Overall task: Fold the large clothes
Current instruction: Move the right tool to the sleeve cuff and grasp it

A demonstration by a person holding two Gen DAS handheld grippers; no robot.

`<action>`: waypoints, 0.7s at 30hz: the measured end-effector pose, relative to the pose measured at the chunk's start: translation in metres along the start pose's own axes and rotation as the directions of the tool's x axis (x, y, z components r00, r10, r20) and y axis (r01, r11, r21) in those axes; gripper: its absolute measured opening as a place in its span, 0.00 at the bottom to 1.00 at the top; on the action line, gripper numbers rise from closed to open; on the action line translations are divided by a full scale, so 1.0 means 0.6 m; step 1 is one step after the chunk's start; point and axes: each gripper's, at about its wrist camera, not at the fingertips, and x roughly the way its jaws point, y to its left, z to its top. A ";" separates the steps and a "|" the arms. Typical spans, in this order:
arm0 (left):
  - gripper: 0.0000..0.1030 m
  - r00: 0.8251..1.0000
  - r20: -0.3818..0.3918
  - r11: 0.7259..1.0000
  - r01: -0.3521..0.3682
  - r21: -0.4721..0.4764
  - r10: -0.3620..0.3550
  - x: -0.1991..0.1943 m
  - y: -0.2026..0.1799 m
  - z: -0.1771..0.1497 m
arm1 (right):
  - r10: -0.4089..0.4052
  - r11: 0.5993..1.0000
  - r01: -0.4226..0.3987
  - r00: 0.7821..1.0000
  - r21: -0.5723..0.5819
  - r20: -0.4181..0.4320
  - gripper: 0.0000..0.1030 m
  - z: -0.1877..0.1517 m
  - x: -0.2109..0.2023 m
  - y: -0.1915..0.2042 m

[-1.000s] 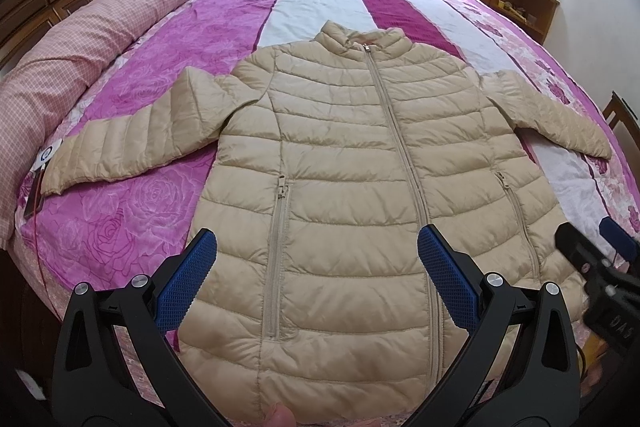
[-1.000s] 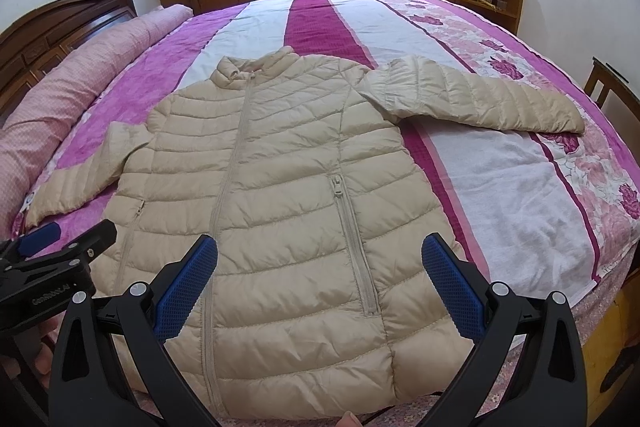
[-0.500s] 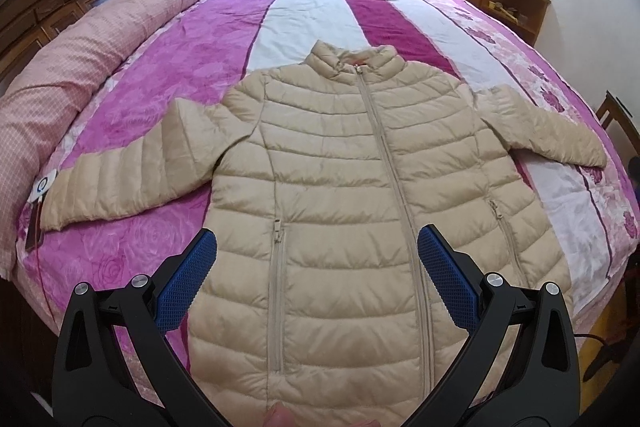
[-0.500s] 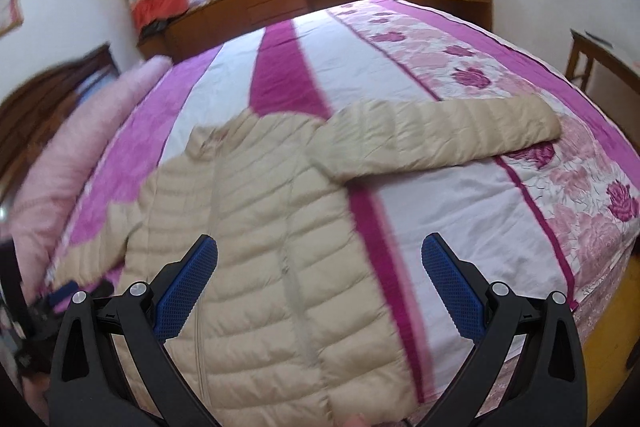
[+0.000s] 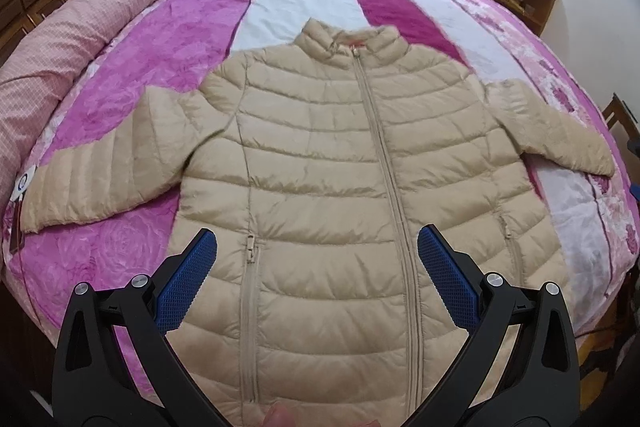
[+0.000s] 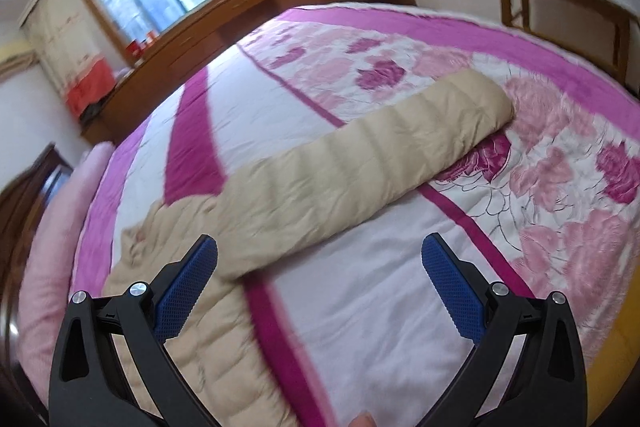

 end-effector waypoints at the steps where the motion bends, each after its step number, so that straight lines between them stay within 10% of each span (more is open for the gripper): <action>1: 0.97 1.000 -0.015 1.000 -0.005 0.002 0.005 0.011 -0.004 -0.002 | 0.004 1.000 -0.004 1.000 0.021 -0.009 0.95 0.005 0.018 -0.014; 21: 0.97 0.984 -0.175 0.999 -0.035 0.033 0.040 0.150 -0.058 -0.050 | 0.051 0.973 -0.046 0.998 0.225 -0.019 0.90 0.054 0.215 -0.149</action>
